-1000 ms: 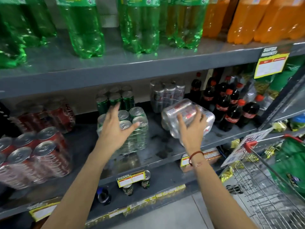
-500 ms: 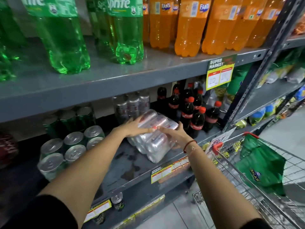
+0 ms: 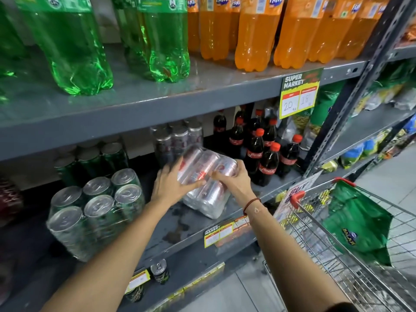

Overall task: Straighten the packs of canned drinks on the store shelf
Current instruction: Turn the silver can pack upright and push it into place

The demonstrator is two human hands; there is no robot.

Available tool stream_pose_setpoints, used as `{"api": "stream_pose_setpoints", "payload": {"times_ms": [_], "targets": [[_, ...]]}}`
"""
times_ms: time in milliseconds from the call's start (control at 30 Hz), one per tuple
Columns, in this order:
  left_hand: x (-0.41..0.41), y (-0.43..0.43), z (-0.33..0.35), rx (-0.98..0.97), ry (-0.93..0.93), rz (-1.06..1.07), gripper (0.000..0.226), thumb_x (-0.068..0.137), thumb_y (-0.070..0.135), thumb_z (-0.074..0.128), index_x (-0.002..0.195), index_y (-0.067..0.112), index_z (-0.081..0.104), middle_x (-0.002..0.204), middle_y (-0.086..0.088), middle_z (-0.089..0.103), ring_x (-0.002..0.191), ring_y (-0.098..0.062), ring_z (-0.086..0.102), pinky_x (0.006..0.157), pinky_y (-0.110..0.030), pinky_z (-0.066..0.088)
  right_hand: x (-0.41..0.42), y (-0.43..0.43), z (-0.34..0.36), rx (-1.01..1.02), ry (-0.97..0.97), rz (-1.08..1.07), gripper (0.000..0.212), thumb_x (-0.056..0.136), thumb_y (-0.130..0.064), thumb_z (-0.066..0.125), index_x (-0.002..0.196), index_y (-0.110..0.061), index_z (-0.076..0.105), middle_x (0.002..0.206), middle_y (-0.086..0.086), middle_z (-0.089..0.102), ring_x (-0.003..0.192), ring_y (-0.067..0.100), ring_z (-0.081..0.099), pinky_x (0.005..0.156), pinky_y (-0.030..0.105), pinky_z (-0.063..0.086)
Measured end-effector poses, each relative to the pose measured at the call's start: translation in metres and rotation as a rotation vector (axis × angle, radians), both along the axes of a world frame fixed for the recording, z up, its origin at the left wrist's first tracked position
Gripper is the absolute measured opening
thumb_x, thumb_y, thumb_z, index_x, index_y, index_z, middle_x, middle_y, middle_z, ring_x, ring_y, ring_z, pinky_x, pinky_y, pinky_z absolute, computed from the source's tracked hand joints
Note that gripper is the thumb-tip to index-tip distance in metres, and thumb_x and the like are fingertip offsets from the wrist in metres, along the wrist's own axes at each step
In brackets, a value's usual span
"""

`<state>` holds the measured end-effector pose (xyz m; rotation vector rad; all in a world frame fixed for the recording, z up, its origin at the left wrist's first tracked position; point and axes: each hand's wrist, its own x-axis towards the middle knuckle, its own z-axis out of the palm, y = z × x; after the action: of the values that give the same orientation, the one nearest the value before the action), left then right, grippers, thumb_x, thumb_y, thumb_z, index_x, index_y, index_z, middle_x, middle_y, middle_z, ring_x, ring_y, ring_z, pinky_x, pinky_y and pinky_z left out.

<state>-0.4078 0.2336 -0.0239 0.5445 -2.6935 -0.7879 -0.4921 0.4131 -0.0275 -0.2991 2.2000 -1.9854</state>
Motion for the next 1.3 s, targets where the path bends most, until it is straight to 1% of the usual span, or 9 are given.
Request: {"api": "stream_pose_setpoints", "payload": {"times_ms": [133, 300, 500, 600, 700, 833, 1000, 1100, 1300], "targets": [[0.025, 0.024, -0.027, -0.017, 0.208, 0.107, 0.118, 0.057, 0.084, 0.046, 0.147, 0.015, 0.016, 0.14, -0.022, 0.035, 0.126, -0.039, 0.037, 0.103, -0.048, 0.034, 0.002, 0.001, 0.009, 0.073, 0.332, 0.139, 0.062, 0.054, -0.034, 0.085, 0.106, -0.031, 0.051, 0.114, 0.003, 0.059, 0.105, 0.02, 0.06, 0.091, 0.04, 0.051], [0.033, 0.048, -0.046, -0.114, 0.168, 0.164, 0.117, 0.069, 0.073, 0.046, 0.144, -0.005, 0.002, 0.142, -0.035, 0.026, 0.124, -0.048, 0.039, 0.096, -0.053, 0.042, -0.002, 0.007, 0.003, 0.217, 0.624, 0.24, 0.069, 0.059, -0.032, 0.085, 0.116, -0.029, 0.046, 0.13, -0.004, 0.04, 0.128, -0.009, 0.031, 0.105, 0.011, 0.028], [0.033, 0.047, -0.052, -0.014, 0.042, 0.168, 0.114, 0.074, 0.066, 0.046, 0.141, -0.004, -0.013, 0.146, -0.035, 0.021, 0.127, -0.046, 0.04, 0.099, -0.045, 0.042, 0.013, 0.006, -0.012, 0.391, 0.818, 0.231, 0.067, 0.067, -0.036, 0.082, 0.118, -0.004, 0.053, 0.144, 0.018, 0.035, 0.139, 0.031, 0.024, 0.111, 0.061, 0.025], [0.036, 0.032, -0.041, 0.065, 0.088, 0.156, 0.111, 0.075, 0.058, 0.06, 0.146, 0.003, -0.006, 0.151, -0.025, 0.018, 0.131, -0.042, 0.037, 0.096, -0.048, 0.043, 0.011, 0.012, -0.012, 0.367, 0.708, 0.222, 0.073, 0.072, -0.05, 0.074, 0.131, -0.02, 0.044, 0.152, 0.009, 0.024, 0.143, 0.018, 0.022, 0.11, 0.033, 0.034], [0.047, 0.042, -0.024, 0.165, 0.25, 0.263, 0.105, 0.074, 0.061, 0.057, 0.148, 0.011, 0.001, 0.152, -0.02, 0.014, 0.135, -0.039, 0.029, 0.101, -0.049, 0.037, 0.001, 0.015, 0.001, 0.164, 0.512, 0.146, 0.062, 0.078, -0.058, 0.059, 0.133, -0.042, 0.035, 0.148, 0.0, 0.027, 0.13, -0.009, 0.027, 0.099, 0.004, 0.024], [0.046, 0.109, -0.005, 0.328, 0.259, 0.194, 0.12, 0.064, 0.072, 0.057, 0.147, 0.019, -0.012, 0.157, -0.017, -0.006, 0.141, -0.034, 0.016, 0.105, -0.045, 0.032, -0.027, 0.005, 0.015, 0.094, 0.18, 0.241, 0.062, 0.086, -0.052, 0.055, 0.14, -0.028, 0.037, 0.139, -0.001, 0.044, 0.128, 0.011, 0.041, 0.104, 0.026, 0.034], [0.006, 0.135, 0.006, 0.452, 0.189, 0.202, 0.131, 0.063, 0.033, 0.083, 0.144, 0.028, -0.019, 0.151, -0.025, -0.025, 0.143, -0.039, -0.005, 0.111, -0.048, 0.021, -0.034, 0.003, 0.017, 0.074, 0.082, 0.308, 0.039, 0.085, -0.053, 0.057, 0.12, -0.035, 0.054, 0.122, -0.006, 0.059, 0.119, 0.015, 0.054, 0.088, 0.022, 0.043], [-0.002, 0.119, 0.001, 0.433, 0.205, 0.244, 0.125, 0.058, 0.026, 0.086, 0.146, 0.029, -0.002, 0.153, -0.027, -0.012, 0.142, -0.041, 0.007, 0.109, -0.046, 0.025, -0.017, 0.007, 0.006, 0.012, 0.149, 0.193, 0.033, 0.084, -0.054, 0.058, 0.111, -0.035, 0.056, 0.115, -0.005, 0.064, 0.113, 0.014, 0.058, 0.097, 0.029, 0.045], [0.001, 0.036, 0.012, 0.379, 0.099, -0.105, 0.115, 0.045, 0.019, 0.092, 0.141, 0.028, 0.03, 0.14, -0.003, 0.048, 0.127, -0.02, 0.045, 0.099, -0.019, 0.033, 0.052, 0.002, -0.017, 0.095, 0.302, -0.126, 0.067, 0.081, -0.069, 0.041, 0.137, -0.031, 0.04, 0.118, -0.006, 0.046, 0.112, 0.009, 0.046, 0.097, 0.024, 0.033]]}}
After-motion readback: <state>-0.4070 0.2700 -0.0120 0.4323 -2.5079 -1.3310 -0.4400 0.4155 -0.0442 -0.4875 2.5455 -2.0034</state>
